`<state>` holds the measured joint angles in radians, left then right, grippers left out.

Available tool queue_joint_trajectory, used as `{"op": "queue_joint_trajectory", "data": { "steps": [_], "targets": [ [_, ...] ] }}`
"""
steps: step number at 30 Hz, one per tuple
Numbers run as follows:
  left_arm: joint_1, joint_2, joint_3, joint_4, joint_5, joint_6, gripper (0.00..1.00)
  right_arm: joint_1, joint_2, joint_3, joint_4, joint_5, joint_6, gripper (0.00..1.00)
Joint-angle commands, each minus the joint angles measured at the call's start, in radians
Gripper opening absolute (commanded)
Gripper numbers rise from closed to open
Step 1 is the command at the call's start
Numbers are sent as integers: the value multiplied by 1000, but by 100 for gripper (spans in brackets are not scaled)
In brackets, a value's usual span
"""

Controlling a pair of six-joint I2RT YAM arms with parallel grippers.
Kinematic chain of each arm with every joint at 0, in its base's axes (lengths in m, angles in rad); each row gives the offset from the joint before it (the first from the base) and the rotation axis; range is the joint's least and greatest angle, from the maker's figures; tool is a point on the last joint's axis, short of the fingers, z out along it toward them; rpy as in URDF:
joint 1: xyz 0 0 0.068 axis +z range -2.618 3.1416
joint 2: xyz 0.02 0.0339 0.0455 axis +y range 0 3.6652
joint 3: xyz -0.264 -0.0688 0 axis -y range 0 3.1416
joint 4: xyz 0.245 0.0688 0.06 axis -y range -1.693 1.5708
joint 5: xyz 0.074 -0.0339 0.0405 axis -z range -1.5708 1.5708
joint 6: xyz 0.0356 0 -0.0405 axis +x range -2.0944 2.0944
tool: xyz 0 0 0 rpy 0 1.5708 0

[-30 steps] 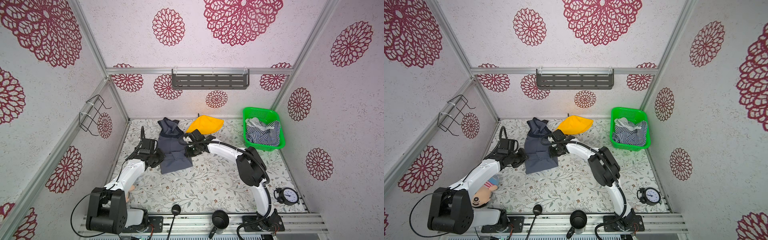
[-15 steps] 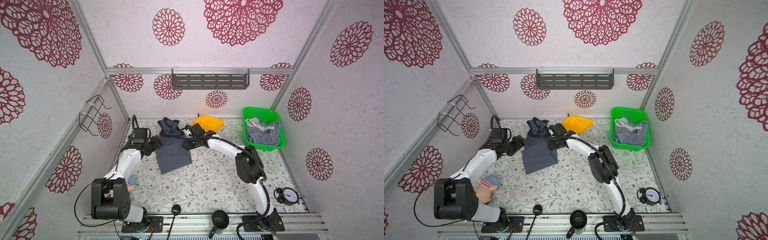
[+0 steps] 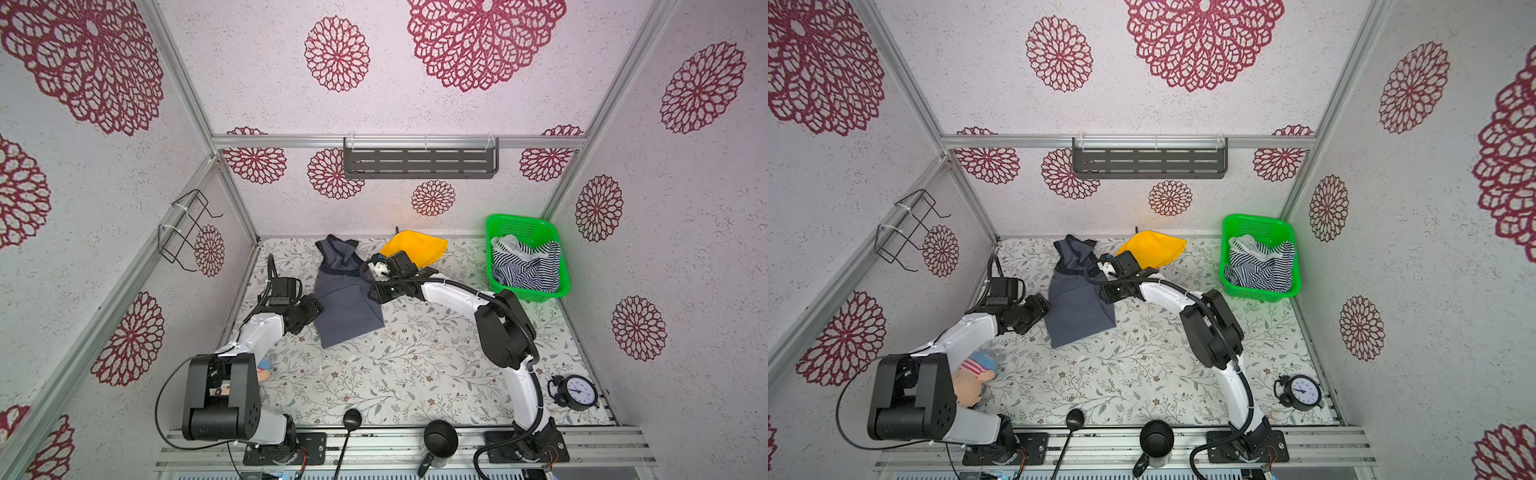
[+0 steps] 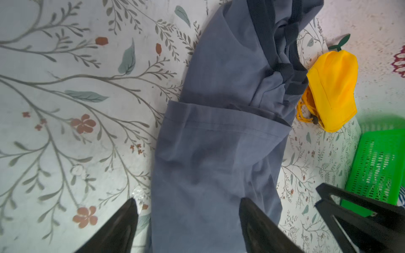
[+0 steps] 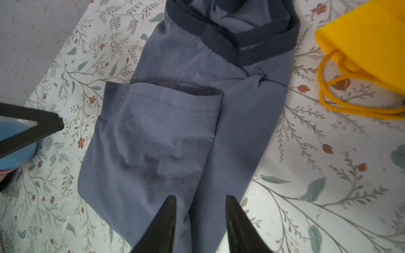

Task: Fold and stack tank tops
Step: Smooth out the tank top at the center of the table.

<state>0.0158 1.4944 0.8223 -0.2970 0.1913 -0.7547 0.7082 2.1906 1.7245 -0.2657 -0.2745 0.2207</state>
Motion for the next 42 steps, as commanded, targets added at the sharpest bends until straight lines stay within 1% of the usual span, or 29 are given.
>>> {"op": "queue_joint_trajectory", "data": {
  "steps": [1,4,10,12,16,17,19,22,23,25,31,32,33,36,38,39,41,42],
  "targets": [
    [6,48,15,84,-5,-19,79,-2,24,26,25,-46,10,50],
    [6,96,10,111,-1,-35,81,0,59,39,27,-61,22,54],
    [6,157,8,155,-3,-64,80,4,113,74,59,-84,52,55],
    [6,169,2,182,-10,-72,80,5,116,64,111,-75,62,55],
    [6,198,10,223,-4,-82,73,8,76,-34,340,-32,107,52],
    [6,198,12,227,-6,-81,73,8,73,-44,373,-26,116,51],
    [4,199,18,229,-16,-69,73,8,90,-32,408,-11,123,49],
    [5,220,43,222,-29,-42,71,6,146,37,393,-6,121,48],
    [5,229,51,221,-28,-38,67,5,163,60,385,-8,121,48],
    [4,250,71,223,-21,-35,57,5,197,103,377,-11,123,48],
    [1,266,94,213,-15,-35,29,5,263,173,349,-25,137,47],
    [1,265,99,206,-15,-30,25,5,266,177,347,-29,137,46],
    [1,264,104,200,-16,-25,21,5,267,179,349,-32,139,42],
    [1,250,112,185,-20,-17,10,5,251,180,347,-41,140,16],
    [-2,231,116,175,-21,-12,5,5,228,171,349,-37,134,2],
    [-5,220,121,167,-20,-8,4,5,213,168,350,-35,130,0],
    [-12,199,131,151,-28,1,0,5,184,164,347,-30,121,0],
    [-17,188,137,142,-31,7,0,4,167,158,351,-28,118,0]
  ]
}}
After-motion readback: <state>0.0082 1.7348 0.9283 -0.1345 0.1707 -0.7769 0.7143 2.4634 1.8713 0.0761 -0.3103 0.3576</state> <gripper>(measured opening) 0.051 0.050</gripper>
